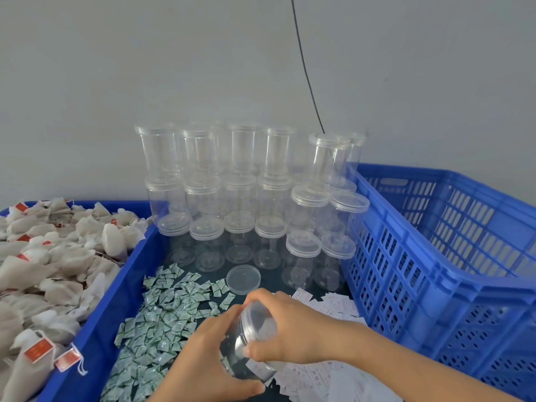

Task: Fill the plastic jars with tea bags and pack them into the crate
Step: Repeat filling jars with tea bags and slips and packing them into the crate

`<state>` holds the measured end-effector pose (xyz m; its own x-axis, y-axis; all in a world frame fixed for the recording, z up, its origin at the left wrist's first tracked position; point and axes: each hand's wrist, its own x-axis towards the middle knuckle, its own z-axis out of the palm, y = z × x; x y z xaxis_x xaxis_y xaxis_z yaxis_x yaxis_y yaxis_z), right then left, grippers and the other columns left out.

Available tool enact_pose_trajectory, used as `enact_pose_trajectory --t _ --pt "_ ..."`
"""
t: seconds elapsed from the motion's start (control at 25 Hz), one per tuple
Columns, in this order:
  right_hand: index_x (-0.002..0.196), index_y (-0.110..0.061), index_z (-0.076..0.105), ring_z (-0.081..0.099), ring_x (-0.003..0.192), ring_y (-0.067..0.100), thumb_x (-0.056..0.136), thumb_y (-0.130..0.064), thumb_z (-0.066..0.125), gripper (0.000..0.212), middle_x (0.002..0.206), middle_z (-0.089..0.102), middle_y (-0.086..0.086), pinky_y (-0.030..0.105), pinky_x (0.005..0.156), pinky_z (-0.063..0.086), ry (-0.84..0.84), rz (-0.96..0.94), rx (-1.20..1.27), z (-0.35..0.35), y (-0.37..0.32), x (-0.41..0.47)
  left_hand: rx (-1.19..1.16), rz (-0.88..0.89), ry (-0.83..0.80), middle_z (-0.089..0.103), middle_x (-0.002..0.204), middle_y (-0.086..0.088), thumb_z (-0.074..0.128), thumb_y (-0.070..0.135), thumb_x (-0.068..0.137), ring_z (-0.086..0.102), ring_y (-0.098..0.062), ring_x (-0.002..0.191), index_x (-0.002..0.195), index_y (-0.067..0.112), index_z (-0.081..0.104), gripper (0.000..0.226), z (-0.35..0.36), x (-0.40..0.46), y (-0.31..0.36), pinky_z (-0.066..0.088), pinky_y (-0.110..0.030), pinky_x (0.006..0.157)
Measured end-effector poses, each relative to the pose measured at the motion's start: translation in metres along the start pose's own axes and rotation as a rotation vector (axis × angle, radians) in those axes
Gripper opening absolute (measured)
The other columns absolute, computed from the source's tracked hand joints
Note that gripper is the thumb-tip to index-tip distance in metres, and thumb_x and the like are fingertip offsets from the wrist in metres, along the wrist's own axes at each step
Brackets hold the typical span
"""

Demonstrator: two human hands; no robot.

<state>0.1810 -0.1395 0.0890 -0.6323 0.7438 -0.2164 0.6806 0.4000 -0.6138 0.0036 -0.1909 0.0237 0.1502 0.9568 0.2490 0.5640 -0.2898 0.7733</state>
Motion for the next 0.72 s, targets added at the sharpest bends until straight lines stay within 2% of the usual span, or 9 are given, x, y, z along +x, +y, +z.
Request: enact_pose_trajectory --t 0.08,0.16,0.24,0.28,0.36,0.44,0.56,0.64,0.72 --pt "0.121 -0.052 0.031 0.046 0.109 0.011 0.072 -0.048 0.070 0.063 0.118 0.037 -0.010 0.032 0.094 0.042 -0.044 -0.076 -0.024 -0.008 -0.003 -0.001 -0.093 0.000 -0.096 0.055 0.112 0.039 0.085 0.047 0.046 0.053 0.012 0.106 0.116 0.080 0.027 0.097 -0.005 0.002 -0.005 0.047 -0.011 0.085" --pt "0.118 -0.057 0.032 0.044 0.104 0.001 0.071 -0.040 0.075 0.067 0.118 0.034 -0.015 0.021 0.084 0.040 -0.103 -0.147 -0.064 -0.020 -0.004 -0.002 -0.258 -0.037 -0.211 0.062 0.122 0.019 0.084 0.037 0.056 0.057 -0.003 0.116 0.130 0.057 0.042 0.087 -0.011 0.005 -0.010 0.047 -0.027 0.098" --pt "0.115 -0.058 0.032 0.042 0.104 -0.003 0.068 -0.035 0.079 0.070 0.120 0.032 -0.018 0.019 0.079 0.039 -0.104 -0.180 -0.096 -0.030 -0.004 0.001 -0.314 -0.070 -0.209 0.061 0.127 0.012 0.083 0.036 0.059 0.057 -0.009 0.119 0.135 0.040 0.046 0.085 -0.016 0.002 -0.017 0.045 -0.037 0.101" --pt "0.115 -0.056 0.031 0.043 0.107 0.001 0.067 -0.037 0.080 0.072 0.121 0.031 -0.018 0.021 0.080 0.040 -0.065 -0.167 -0.092 -0.033 0.000 0.004 -0.306 -0.100 -0.165 0.061 0.125 0.018 0.085 0.039 0.055 0.057 -0.005 0.116 0.134 0.041 0.045 0.089 -0.016 0.001 -0.020 0.046 -0.034 0.100" --pt "0.121 -0.047 0.026 0.044 0.111 0.009 0.067 -0.047 0.077 0.074 0.124 0.033 -0.014 0.026 0.085 0.043 0.046 -0.054 -0.040 -0.031 0.015 0.014 -0.240 -0.147 -0.055 0.057 0.119 0.032 0.087 0.047 0.046 0.058 0.005 0.109 0.129 0.047 0.041 0.094 -0.013 -0.003 -0.026 0.045 -0.019 0.092" --pt "0.124 -0.036 0.021 0.048 0.106 0.013 0.070 -0.055 0.072 0.076 0.119 0.036 -0.008 0.027 0.083 0.044 0.086 0.156 0.022 -0.019 0.034 0.030 -0.188 -0.201 0.059 0.058 0.114 0.029 0.088 0.049 0.042 0.057 0.006 0.106 0.124 0.043 0.040 0.095 -0.010 -0.008 -0.031 0.042 -0.012 0.086" --pt "0.130 -0.022 0.019 0.050 0.099 0.014 0.075 -0.040 0.075 0.081 0.122 0.041 0.001 0.029 0.082 0.048 0.169 0.364 0.374 0.005 0.051 0.064 -0.159 -0.269 0.204 0.052 0.112 0.022 0.092 0.035 0.047 0.053 0.003 0.104 0.123 0.035 0.034 0.096 -0.014 -0.010 -0.039 0.038 -0.006 0.079" --pt "0.141 -0.024 0.008 0.048 0.115 0.023 0.075 -0.030 0.079 0.097 0.142 0.033 0.010 0.036 0.093 0.048 0.330 0.377 0.775 0.011 0.052 0.084 -0.147 -0.299 0.302 0.048 0.112 0.022 0.091 0.031 0.050 0.051 0.005 0.103 0.124 0.034 0.031 0.095 -0.020 -0.009 -0.044 0.040 -0.006 0.073" --pt "0.146 -0.034 -0.013 0.038 0.130 0.034 0.076 -0.035 0.077 0.114 0.154 0.019 0.008 0.045 0.096 0.045 0.378 0.413 1.016 0.020 0.051 0.098 -0.139 -0.330 0.411 0.043 0.113 0.027 0.090 0.037 0.050 0.049 0.005 0.103 0.122 0.037 0.030 0.094 -0.026 -0.008 -0.045 0.040 -0.010 0.076"
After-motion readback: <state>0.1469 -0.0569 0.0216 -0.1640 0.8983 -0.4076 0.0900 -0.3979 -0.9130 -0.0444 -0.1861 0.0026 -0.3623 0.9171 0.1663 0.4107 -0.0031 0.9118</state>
